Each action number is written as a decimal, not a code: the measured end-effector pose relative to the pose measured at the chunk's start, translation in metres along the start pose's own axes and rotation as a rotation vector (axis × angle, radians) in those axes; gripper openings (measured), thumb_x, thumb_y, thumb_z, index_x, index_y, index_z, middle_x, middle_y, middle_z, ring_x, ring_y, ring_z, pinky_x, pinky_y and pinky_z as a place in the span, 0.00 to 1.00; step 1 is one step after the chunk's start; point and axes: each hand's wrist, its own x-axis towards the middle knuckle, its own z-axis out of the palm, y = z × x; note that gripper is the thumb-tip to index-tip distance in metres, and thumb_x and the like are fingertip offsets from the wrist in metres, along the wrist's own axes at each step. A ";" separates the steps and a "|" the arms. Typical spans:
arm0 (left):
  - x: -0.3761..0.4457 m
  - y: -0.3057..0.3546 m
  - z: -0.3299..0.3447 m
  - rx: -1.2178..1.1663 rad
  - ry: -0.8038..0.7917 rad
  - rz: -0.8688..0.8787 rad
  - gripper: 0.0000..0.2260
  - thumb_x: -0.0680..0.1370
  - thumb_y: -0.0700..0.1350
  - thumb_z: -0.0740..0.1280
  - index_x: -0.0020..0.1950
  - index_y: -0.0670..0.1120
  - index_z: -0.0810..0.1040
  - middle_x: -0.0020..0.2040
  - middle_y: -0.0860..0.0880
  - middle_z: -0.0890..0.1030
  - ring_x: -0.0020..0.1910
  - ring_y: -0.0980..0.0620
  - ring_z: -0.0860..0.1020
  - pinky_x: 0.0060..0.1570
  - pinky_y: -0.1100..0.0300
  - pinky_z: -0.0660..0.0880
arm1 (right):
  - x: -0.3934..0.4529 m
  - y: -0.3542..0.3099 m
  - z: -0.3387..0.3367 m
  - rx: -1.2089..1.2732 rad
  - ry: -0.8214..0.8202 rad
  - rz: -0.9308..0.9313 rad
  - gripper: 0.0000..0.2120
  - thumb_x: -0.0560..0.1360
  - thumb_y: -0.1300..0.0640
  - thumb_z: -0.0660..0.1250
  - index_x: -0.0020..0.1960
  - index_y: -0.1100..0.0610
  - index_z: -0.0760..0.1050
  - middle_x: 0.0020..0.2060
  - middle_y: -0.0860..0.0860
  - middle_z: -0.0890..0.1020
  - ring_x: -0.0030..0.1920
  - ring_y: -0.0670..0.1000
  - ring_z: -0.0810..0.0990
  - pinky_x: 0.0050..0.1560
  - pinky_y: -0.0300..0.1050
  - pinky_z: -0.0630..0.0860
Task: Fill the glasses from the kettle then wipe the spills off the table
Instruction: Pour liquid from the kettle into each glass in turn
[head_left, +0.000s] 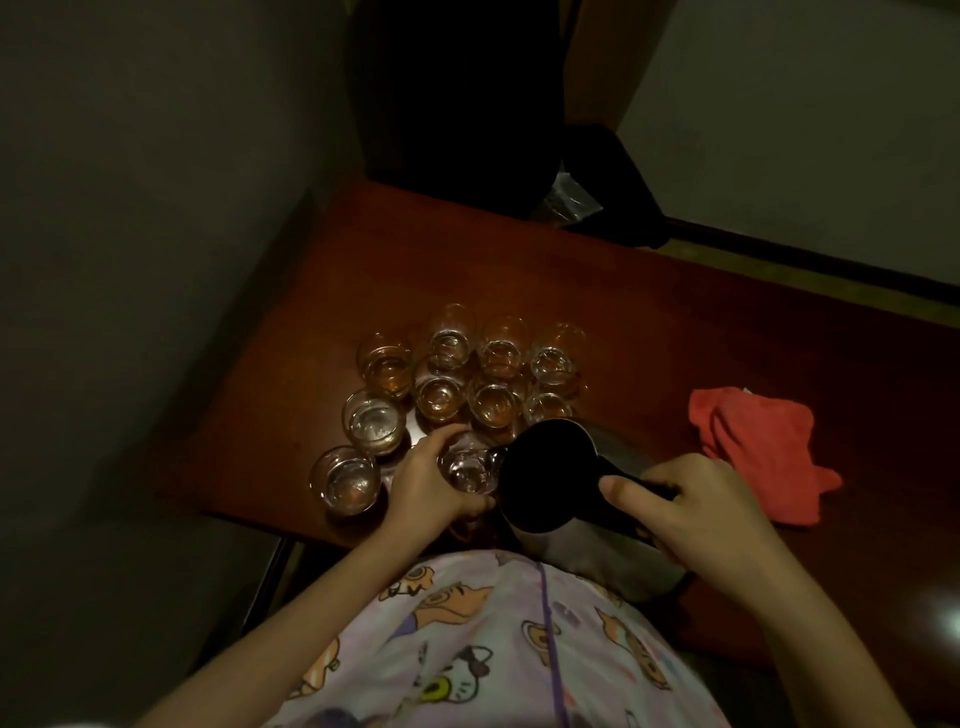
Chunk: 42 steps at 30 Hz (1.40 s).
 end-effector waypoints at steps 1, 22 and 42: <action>0.001 0.000 0.001 -0.006 0.000 -0.004 0.37 0.57 0.43 0.81 0.64 0.51 0.72 0.57 0.53 0.77 0.57 0.54 0.75 0.57 0.55 0.74 | 0.000 0.001 0.000 -0.003 0.001 0.004 0.26 0.69 0.40 0.63 0.28 0.63 0.75 0.20 0.53 0.69 0.23 0.52 0.66 0.29 0.48 0.60; 0.008 0.015 0.014 0.025 -0.023 -0.009 0.37 0.58 0.41 0.81 0.64 0.49 0.72 0.54 0.56 0.75 0.54 0.59 0.72 0.51 0.66 0.67 | -0.002 0.017 0.001 -0.018 0.043 0.056 0.32 0.63 0.33 0.59 0.27 0.63 0.74 0.19 0.53 0.68 0.22 0.52 0.66 0.29 0.48 0.59; 0.004 0.020 0.017 0.023 -0.040 -0.015 0.36 0.58 0.40 0.81 0.64 0.48 0.72 0.53 0.58 0.74 0.54 0.60 0.71 0.51 0.66 0.67 | -0.003 0.023 0.002 -0.035 0.046 0.043 0.28 0.69 0.39 0.64 0.28 0.65 0.74 0.20 0.54 0.66 0.22 0.52 0.64 0.29 0.48 0.57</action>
